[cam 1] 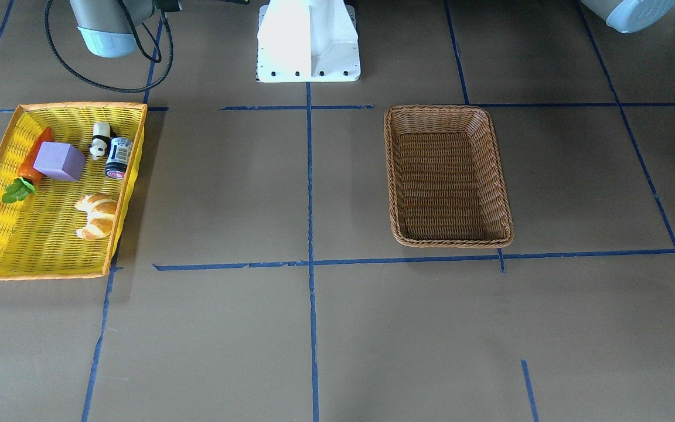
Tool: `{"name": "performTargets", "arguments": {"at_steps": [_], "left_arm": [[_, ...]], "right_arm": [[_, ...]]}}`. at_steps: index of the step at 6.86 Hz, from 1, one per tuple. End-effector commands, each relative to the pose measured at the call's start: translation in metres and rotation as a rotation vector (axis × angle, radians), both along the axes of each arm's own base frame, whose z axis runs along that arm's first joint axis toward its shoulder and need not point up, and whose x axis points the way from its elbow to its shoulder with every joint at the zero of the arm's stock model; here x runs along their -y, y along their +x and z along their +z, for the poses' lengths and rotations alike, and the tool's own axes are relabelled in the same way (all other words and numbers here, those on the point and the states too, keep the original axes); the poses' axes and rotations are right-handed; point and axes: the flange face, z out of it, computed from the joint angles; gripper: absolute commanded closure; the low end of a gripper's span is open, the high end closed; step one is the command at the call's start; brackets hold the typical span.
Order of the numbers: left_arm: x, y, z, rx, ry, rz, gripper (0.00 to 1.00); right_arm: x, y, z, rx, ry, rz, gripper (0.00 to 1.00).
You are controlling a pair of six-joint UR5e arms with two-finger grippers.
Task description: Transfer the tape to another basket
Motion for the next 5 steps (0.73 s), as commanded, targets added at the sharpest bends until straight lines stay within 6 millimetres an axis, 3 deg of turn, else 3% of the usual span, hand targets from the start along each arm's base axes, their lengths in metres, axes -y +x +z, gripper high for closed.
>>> {"name": "performTargets", "arguments": {"at_steps": [1,5], "left_arm": [[0.000,-0.001,0.000,-0.002,0.001,-0.001,1.00],[0.000,-0.014,-0.001,-0.015,0.005,-0.014,1.00]], "right_arm": [[0.001,0.003,0.003,-0.007,0.007,-0.002,0.00],[0.008,0.020,0.030,-0.071,0.031,-0.013,0.00]]}}
